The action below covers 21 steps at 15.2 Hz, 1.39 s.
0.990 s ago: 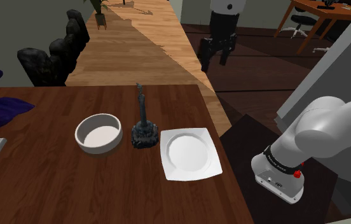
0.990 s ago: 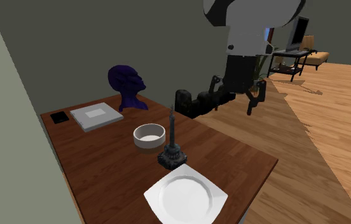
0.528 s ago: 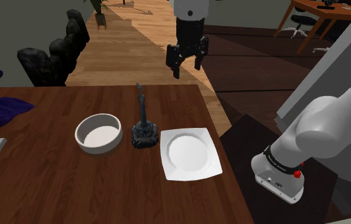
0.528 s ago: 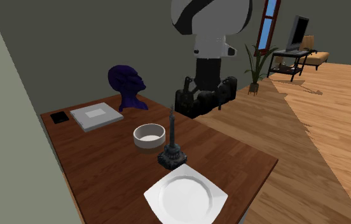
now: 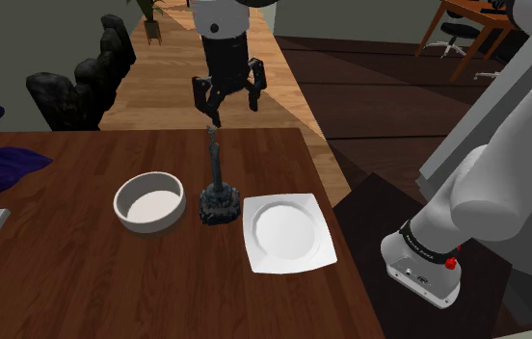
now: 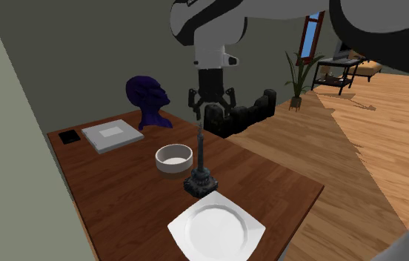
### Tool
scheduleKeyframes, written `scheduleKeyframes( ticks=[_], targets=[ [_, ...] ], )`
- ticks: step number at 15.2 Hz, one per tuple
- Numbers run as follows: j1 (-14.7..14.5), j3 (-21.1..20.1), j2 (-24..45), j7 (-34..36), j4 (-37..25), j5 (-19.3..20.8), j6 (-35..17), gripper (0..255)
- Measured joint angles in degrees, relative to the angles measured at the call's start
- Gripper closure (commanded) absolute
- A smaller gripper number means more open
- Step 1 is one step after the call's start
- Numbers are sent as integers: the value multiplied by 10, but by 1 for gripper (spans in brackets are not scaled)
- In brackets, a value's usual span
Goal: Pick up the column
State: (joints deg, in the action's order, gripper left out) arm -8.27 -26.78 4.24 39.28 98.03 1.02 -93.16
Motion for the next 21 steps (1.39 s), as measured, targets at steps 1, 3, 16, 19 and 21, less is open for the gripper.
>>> scheduleKeyframes(
  ticks=[1,3,16,19,21],
  targets=[
    [-9,-5,28,15,-26,13,4,0],
    [-30,-13,84,44,-87,41,22,0],
    [-39,-13,111,60,-58,55,-28,255],
    [-39,-13,111,60,-58,55,-28,255],
    [-39,-13,111,61,-58,55,-28,255]
  ],
)
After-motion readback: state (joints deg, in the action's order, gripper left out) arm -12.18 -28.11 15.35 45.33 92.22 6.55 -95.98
